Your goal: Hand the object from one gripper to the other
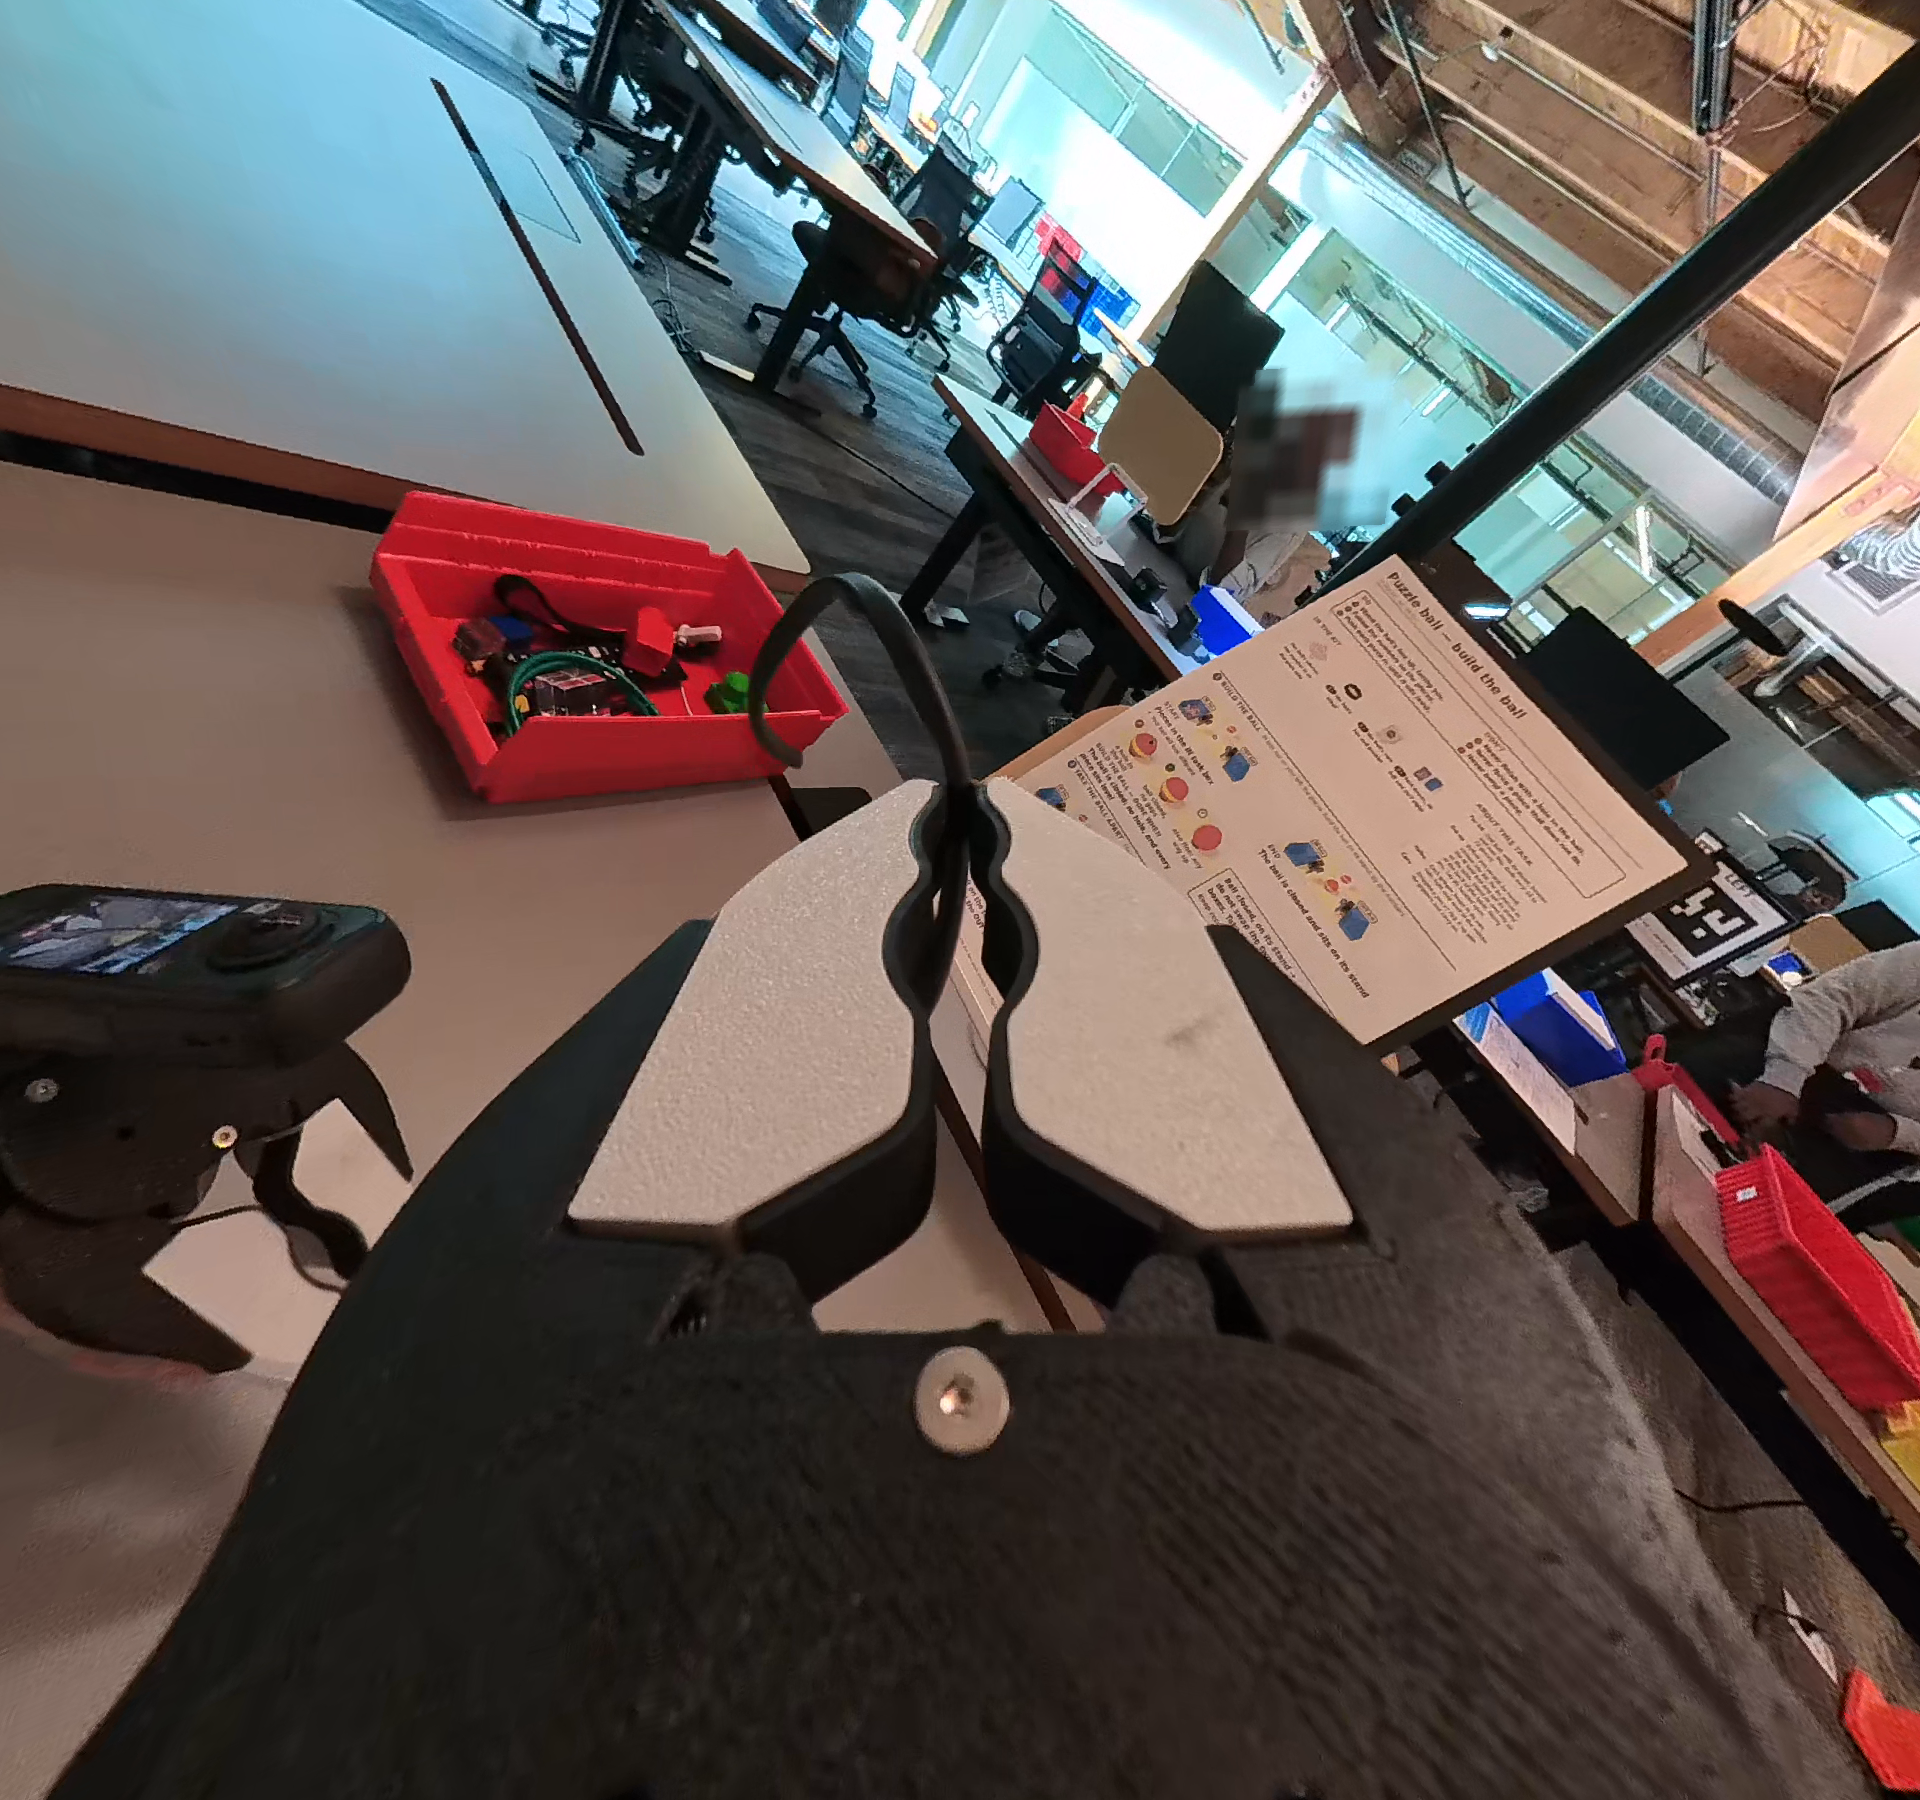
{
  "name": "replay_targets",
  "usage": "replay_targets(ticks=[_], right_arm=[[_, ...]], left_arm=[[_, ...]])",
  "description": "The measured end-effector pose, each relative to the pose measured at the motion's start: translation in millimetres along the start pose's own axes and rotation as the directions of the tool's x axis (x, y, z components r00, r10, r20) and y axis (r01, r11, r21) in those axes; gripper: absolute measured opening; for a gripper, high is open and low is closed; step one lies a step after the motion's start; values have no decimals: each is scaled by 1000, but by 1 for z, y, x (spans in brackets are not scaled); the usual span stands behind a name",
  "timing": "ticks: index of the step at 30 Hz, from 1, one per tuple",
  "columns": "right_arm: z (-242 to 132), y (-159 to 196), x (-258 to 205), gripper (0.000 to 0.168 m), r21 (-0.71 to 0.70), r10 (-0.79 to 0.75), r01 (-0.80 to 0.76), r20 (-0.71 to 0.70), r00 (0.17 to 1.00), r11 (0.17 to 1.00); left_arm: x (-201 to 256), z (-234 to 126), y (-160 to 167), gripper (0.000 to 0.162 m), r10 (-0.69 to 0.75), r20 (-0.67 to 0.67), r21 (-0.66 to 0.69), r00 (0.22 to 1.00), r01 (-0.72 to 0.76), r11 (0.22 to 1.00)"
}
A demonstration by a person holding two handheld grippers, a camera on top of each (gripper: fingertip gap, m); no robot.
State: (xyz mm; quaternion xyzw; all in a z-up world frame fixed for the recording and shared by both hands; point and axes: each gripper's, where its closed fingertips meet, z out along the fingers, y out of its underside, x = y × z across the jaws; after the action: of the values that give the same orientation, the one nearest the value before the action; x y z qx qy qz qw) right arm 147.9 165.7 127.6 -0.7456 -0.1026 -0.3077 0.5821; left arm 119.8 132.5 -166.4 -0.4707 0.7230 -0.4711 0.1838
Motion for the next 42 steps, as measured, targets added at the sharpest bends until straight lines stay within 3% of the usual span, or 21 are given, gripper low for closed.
replay_targets(ticks=[5, 9, 15, 19, 24, 27, 29, 31, 38, 42], right_arm=[[-1, 5, 0, 3, -13, -7, 7, -8, 1000, 1000], [-8, 26, 12, 3, -55, 11, -14, -53, 999, 998], [-27, 94, 29, 3, -169, 106, -129, -141, 984, 977], [-30, 130, 20, 3, -187, 201, -220, -114, 973, 957], [-23, 157, -24, 24, -252, 293, -268, 68, 954, 930], [-19, 161, -31, 41, -264, 287, -257, 81, 955, 930], [-19, 153, -34, 63, -249, 302, -267, 113, 947, 931], [-18, 134, -39, 73, -184, 323, -292, 172, 931, 939], [-4, 95, -49, 54, -39, 305, -303, 202, 931, 952], [0, 93, -56, 21, -10, 272, -277, 221, 937, 961]], left_arm=[[-1, 4, 6, 5, 35, 4, -31, 999, -35, 999], [-4, -8, -8, 5, 52, 18, 24, 998, -52, 998], [-21, -67, -70, 5, 55, 90, 180, 994, -70, 981], [-19, -109, -127, 5, 81, 77, 300, 994, -101, 948], [-17, -132, -174, 5, 148, 106, 327, 983, -175, 929], [-13, -134, -189, 5, 160, 90, 332, 983, -181, 926], [-10, -132, -193, 5, 166, 78, 322, 983, -182, 929], [-6, -128, -194, 5, 173, 71, 319, 982, -187, 929], [10, -122, -203, 5, 163, -8, 349, 987, -150, 925], [16, -126, -210, 5, 166, -22, 367, 986, -147, 918]])
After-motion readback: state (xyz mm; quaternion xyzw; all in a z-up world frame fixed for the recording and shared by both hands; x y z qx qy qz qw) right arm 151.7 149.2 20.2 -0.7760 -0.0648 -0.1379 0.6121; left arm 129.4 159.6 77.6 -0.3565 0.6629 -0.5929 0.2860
